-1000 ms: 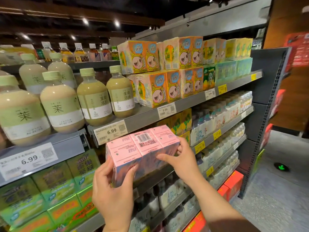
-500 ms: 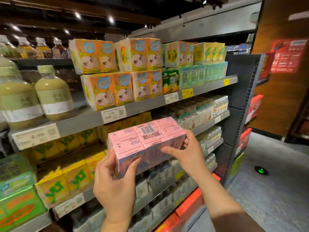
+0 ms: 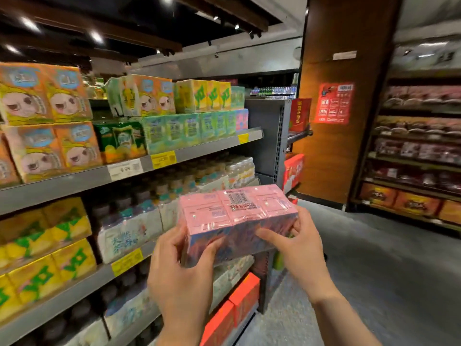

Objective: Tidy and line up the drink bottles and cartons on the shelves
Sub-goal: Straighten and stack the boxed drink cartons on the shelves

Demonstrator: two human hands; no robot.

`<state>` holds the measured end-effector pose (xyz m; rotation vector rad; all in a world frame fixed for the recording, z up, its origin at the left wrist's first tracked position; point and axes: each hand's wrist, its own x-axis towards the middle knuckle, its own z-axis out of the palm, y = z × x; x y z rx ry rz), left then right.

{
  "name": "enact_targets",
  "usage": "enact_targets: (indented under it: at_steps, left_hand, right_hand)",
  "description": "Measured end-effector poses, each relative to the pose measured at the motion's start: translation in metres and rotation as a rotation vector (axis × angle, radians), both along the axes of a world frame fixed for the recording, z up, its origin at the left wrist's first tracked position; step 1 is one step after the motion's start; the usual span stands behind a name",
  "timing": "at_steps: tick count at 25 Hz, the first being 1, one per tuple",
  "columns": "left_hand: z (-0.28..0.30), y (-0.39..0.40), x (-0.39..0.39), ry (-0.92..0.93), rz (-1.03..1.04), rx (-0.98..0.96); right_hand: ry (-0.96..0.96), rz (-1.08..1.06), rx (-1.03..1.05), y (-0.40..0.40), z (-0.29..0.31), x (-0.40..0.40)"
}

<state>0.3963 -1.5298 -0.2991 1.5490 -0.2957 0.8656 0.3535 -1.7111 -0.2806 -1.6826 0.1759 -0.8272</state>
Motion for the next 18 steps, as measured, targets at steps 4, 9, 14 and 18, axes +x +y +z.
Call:
enact_targets:
  at_steps: [4,9,14,18]
  left_hand:
    - [0.011,-0.067,0.02,-0.035,-0.062,0.0]
    - [0.016,-0.141,0.066,-0.092,-0.08,0.003]
    - [0.034,-0.203,0.147,-0.18,-0.018,-0.011]
    - [0.083,-0.234,0.207,-0.304,0.115,0.012]
  right_hand:
    - [-0.057,-0.029,0.013,-0.064,0.007,0.011]
    - [-0.106,-0.022,-0.002,-0.136,0.008,0.058]
    - [-0.165,0.002,-0.042,-0.205,0.033,0.14]
    - [-0.232,0.024,-0.127,-0.244,0.085,0.217]
